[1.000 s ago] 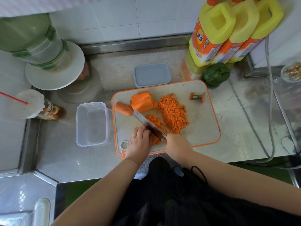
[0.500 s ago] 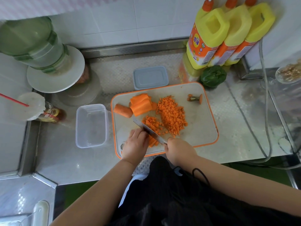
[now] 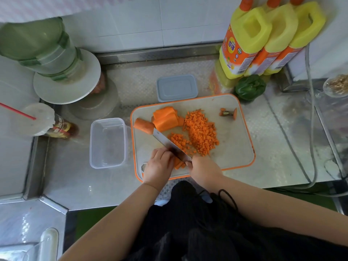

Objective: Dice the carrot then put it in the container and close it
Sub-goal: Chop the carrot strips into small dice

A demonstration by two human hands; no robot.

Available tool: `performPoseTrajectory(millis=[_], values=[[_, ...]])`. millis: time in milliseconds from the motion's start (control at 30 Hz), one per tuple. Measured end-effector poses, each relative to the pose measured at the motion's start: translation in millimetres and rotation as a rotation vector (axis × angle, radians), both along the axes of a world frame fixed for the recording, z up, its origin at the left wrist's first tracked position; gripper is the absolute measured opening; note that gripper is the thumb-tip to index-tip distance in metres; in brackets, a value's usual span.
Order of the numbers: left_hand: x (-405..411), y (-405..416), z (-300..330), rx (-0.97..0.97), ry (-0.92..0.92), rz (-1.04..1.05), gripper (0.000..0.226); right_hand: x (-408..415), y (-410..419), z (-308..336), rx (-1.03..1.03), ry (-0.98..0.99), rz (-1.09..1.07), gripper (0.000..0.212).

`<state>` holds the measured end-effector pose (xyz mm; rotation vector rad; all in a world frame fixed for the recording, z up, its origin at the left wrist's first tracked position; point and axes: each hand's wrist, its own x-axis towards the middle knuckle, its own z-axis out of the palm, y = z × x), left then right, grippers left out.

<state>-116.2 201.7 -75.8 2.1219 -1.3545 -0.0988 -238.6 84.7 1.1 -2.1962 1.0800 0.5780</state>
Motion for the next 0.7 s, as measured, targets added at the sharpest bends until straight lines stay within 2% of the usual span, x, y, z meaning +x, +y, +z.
performPoseTrajectory(millis=[100,233,467,633,700], values=[[0,3,4,-0.004,0.012,-0.012,0.02,-2,-5,2,0.029,-0.019,-0.035,0.032],[-1,11,5,0.054,0.015,0.038,0.024,-9,-4,10,0.015,-0.049,0.03,0.025],[-5,13,4,0.112,-0.017,0.053,0.027,-14,5,18,0.011,-0.016,0.143,0.018],[-6,8,3,0.107,-0.018,0.072,0.028,-9,8,18,-0.004,0.048,0.136,0.007],[-7,7,0,0.095,-0.023,0.074,0.027,-5,9,15,0.023,0.067,0.119,0.01]])
